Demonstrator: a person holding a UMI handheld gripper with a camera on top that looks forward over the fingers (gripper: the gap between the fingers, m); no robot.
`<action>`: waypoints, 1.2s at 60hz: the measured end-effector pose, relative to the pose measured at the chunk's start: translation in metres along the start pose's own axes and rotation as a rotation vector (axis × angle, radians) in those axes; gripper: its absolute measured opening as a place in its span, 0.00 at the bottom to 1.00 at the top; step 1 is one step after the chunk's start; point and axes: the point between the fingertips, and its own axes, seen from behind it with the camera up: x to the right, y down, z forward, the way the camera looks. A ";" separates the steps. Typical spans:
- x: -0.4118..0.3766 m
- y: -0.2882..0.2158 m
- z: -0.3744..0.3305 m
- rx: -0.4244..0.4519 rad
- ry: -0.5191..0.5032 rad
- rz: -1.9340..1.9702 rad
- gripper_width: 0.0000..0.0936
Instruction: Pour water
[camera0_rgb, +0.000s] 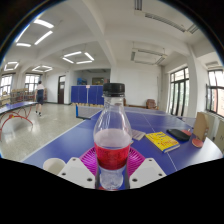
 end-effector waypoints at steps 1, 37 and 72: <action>-0.003 0.009 0.002 -0.011 -0.005 0.002 0.36; -0.005 0.100 -0.005 -0.240 -0.002 0.066 0.89; -0.049 0.066 -0.328 -0.319 0.104 0.065 0.91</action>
